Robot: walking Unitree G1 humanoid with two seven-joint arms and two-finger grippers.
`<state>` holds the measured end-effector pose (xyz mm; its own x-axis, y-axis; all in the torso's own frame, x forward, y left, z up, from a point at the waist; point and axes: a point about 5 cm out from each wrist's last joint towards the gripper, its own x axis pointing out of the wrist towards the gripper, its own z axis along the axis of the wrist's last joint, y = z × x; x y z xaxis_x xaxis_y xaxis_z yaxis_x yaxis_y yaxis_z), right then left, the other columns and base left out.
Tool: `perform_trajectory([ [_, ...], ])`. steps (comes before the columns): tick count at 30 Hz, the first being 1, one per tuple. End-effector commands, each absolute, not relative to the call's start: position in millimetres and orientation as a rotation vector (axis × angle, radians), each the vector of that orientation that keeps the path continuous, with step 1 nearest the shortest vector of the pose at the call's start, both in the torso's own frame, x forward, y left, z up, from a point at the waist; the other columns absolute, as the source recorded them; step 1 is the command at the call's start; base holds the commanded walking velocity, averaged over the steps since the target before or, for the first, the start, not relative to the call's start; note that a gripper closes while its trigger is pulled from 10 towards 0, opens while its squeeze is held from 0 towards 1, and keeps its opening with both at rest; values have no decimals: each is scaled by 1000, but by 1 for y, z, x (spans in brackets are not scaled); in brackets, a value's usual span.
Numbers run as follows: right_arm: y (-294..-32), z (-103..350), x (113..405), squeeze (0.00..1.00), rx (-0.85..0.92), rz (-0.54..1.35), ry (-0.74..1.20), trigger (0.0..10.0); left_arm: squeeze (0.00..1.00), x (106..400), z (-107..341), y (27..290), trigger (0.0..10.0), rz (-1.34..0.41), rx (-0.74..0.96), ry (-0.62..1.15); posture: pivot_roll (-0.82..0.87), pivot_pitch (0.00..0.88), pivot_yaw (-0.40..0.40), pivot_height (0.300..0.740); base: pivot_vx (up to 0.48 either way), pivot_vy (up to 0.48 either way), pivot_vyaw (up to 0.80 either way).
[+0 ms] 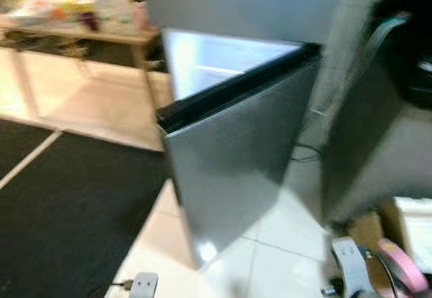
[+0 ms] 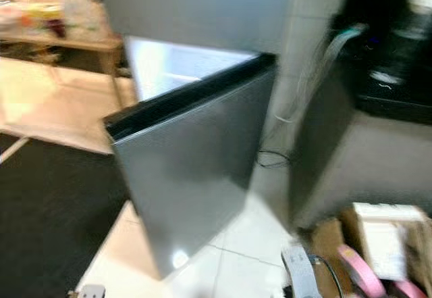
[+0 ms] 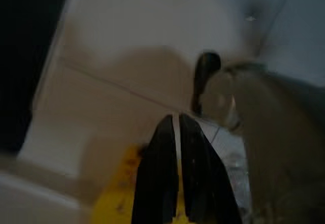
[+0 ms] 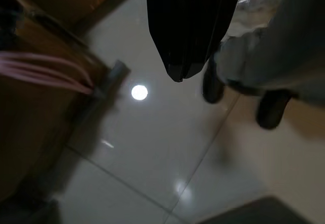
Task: Restocking fridge
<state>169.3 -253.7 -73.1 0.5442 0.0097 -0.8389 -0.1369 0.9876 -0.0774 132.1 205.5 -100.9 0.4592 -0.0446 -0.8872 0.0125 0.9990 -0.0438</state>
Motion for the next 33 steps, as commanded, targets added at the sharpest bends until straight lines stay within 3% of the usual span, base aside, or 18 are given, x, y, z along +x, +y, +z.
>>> perform_trajectory([
  [1, -252, -79, 159, 0, -135, 78, 1030, 10000, 0, 124, -104, 202, 10000, -46, -39, 1128, -33, 66, -16, 740, 0, 0, 731],
  [24, -262, -95, 109, 0, -136, -13, 1192, 10000, 0, 127, -104, 199, 10000, -44, -13, 1133, -40, 40, -24, 740, 0, 0, 725],
  [33, -261, -91, 121, 0, -71, -94, 1109, 10000, 0, 129, -104, 198, 10000, -41, -18, 1132, -43, 48, -26, 740, 0, 0, 149],
])
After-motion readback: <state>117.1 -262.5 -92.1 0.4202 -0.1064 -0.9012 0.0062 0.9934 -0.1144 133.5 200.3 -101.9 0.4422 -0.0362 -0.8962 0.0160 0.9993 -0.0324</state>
